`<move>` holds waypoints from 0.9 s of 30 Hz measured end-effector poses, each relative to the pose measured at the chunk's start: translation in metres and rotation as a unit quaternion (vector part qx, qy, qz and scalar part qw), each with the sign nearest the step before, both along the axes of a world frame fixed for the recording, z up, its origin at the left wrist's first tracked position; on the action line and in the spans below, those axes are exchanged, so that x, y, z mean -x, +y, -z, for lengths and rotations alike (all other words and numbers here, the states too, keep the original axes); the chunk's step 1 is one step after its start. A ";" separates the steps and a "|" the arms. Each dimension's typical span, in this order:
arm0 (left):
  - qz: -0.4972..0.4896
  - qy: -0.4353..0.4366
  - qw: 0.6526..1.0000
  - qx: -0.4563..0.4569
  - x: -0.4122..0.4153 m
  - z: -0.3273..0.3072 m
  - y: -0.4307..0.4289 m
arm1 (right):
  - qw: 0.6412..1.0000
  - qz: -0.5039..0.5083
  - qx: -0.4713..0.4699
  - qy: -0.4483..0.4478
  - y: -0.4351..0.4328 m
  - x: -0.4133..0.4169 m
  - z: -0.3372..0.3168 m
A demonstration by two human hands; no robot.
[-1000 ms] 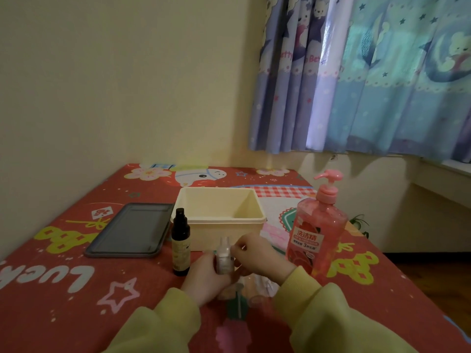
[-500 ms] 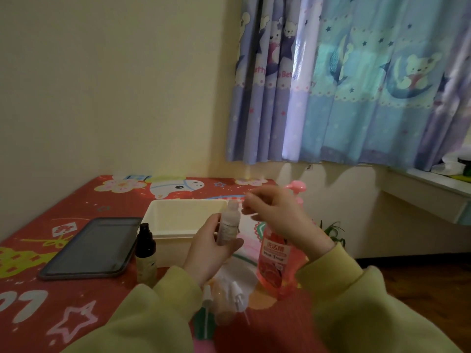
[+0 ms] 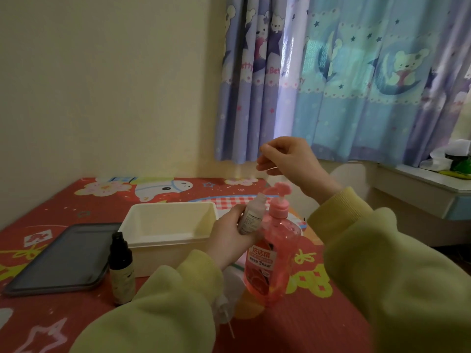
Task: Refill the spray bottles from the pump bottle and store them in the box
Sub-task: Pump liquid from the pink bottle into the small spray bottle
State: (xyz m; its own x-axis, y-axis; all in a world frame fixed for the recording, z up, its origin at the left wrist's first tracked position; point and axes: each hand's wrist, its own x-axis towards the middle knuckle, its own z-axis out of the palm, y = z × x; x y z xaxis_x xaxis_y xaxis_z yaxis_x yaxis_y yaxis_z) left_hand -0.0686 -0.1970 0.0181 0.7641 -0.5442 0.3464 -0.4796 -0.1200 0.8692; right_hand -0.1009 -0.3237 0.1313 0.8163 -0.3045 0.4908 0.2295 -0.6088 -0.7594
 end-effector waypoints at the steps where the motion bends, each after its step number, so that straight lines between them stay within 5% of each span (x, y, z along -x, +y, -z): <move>1: 0.000 -0.006 1.000 -0.002 -0.001 -0.001 0.000 | 1.000 0.003 0.002 0.000 -0.003 -0.003 0.000; 9: -0.016 -0.080 0.996 -0.024 -0.003 -0.011 -0.004 | 0.997 0.023 0.043 0.056 -0.011 -0.032 0.007; 15: -0.040 -0.146 0.986 -0.067 -0.007 -0.017 -0.005 | 0.966 -0.007 0.161 0.204 0.000 -0.046 0.011; 18: -0.042 -0.188 0.977 -0.091 -0.007 -0.021 -0.006 | 0.950 -0.045 0.142 0.274 0.006 -0.044 0.012; 27: -0.086 -0.234 0.958 -0.145 -0.007 -0.008 -0.019 | 0.966 -0.044 0.118 0.224 -0.003 -0.045 0.027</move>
